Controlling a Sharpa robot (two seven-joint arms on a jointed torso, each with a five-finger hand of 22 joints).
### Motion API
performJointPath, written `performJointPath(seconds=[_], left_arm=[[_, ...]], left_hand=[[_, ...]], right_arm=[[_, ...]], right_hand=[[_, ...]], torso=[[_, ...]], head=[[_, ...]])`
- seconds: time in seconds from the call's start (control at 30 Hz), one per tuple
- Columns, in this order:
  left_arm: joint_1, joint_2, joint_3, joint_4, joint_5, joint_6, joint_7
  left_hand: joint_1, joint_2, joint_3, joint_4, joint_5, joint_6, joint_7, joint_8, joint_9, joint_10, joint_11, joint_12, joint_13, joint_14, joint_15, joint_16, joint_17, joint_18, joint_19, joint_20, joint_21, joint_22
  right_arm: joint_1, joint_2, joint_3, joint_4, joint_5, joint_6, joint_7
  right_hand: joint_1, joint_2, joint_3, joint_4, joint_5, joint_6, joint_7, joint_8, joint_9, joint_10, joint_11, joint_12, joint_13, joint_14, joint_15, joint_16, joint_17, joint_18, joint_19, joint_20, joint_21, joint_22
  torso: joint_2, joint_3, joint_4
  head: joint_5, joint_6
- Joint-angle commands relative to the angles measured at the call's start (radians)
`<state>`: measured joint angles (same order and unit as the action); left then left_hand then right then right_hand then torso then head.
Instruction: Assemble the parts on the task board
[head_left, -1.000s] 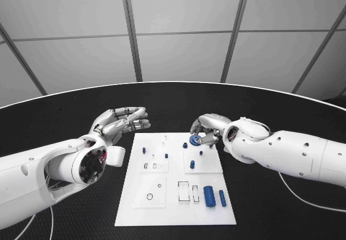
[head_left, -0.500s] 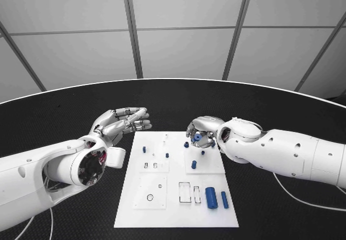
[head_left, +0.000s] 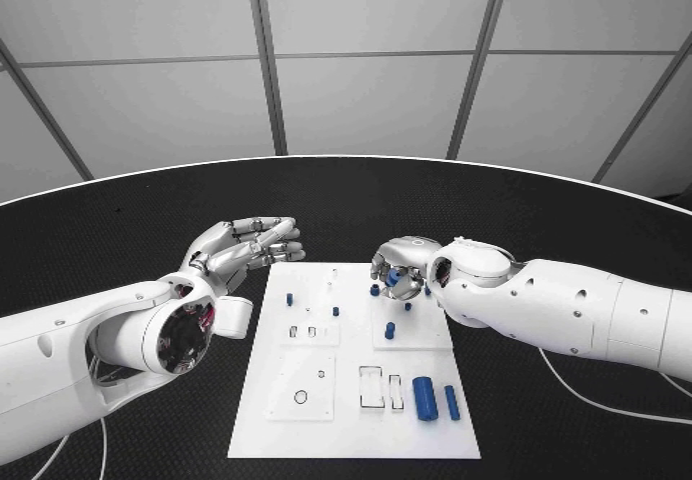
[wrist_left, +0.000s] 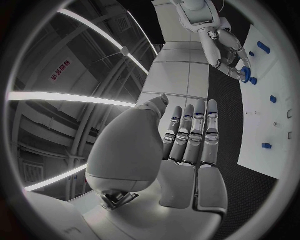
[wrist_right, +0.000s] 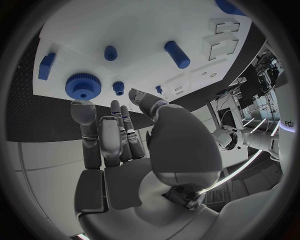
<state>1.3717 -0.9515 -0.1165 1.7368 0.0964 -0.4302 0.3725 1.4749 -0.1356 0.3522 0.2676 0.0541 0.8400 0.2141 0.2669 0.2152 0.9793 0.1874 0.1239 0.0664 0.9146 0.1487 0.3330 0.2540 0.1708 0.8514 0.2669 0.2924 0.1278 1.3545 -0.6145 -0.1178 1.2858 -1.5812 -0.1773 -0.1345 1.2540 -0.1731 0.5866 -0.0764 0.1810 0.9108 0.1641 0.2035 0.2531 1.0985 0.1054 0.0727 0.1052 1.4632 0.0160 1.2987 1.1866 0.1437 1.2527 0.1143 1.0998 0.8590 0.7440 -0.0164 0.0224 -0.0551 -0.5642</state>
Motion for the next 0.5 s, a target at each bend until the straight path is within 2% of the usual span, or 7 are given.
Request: performJointPath(seconds=[0.03,0.23,0.3,0.5], left_arm=[[0.001,0.0,0.0,0.001,0.0,0.0,0.0],[0.002,-0.001,0.0,0.003,0.0,-0.001,0.0],[0.003,0.0,0.0,0.003,0.0,-0.001,0.0],[0.005,-0.001,0.0,0.005,0.0,-0.002,0.0]], left_hand=[[-0.005,-0.008,-0.002,0.007,-0.004,0.004,0.028,-0.006,-0.001,0.006,0.003,-0.005,-0.001,-0.008,0.001,-0.007,0.001,0.013,0.007,0.001,0.005,-0.001],[-0.006,-0.008,-0.002,0.007,-0.004,0.004,0.029,-0.006,-0.001,0.006,0.003,-0.005,-0.001,-0.008,0.001,-0.007,0.001,0.013,0.007,0.001,0.005,-0.001],[-0.006,-0.008,-0.002,0.007,-0.004,0.004,0.029,-0.006,-0.001,0.006,0.003,-0.005,-0.001,-0.008,0.001,-0.007,0.001,0.013,0.007,0.001,0.005,-0.001],[-0.006,-0.008,-0.002,0.007,-0.004,0.004,0.029,-0.006,-0.001,0.006,0.003,-0.005,-0.001,-0.008,0.001,-0.007,0.001,0.013,0.007,0.001,0.005,-0.001]], right_arm=[[0.0,0.006,0.0,-0.006,-0.002,0.003,-0.004],[0.0,0.017,0.0,-0.019,-0.003,0.0,-0.006],[0.0,0.021,0.0,-0.023,-0.003,-0.002,-0.007],[0.002,0.03,0.0,-0.034,-0.004,-0.003,-0.01]], right_hand=[[-0.001,-0.004,0.0,0.007,-0.005,-0.005,-0.001,-0.002,0.001,0.001,-0.002,0.0,0.001,0.048,0.0,0.007,0.004,-0.013,0.008,0.001,0.006,0.004],[-0.005,-0.002,0.0,0.013,-0.005,-0.003,-0.001,0.0,0.004,0.004,-0.003,0.003,0.003,0.048,0.0,0.013,0.008,-0.013,0.011,0.001,0.011,0.011],[-0.005,0.0,0.001,0.016,-0.004,-0.003,-0.001,0.001,0.005,0.007,-0.003,0.005,0.004,0.048,-0.001,0.017,0.012,-0.014,0.012,0.001,0.014,0.014],[-0.005,0.001,0.003,0.018,-0.004,-0.002,-0.002,0.003,0.007,0.012,-0.004,0.007,0.005,0.048,-0.001,0.02,0.015,-0.014,0.014,0.001,0.017,0.019]], torso=[[0.006,0.0,0.0017],[0.01,-0.0011,0.0022],[0.012,-0.0003,0.0027],[0.017,-0.0009,0.0064]], head=[[-0.001,0.002],[0.0,0.004],[0.001,0.004],[0.001,0.004]])
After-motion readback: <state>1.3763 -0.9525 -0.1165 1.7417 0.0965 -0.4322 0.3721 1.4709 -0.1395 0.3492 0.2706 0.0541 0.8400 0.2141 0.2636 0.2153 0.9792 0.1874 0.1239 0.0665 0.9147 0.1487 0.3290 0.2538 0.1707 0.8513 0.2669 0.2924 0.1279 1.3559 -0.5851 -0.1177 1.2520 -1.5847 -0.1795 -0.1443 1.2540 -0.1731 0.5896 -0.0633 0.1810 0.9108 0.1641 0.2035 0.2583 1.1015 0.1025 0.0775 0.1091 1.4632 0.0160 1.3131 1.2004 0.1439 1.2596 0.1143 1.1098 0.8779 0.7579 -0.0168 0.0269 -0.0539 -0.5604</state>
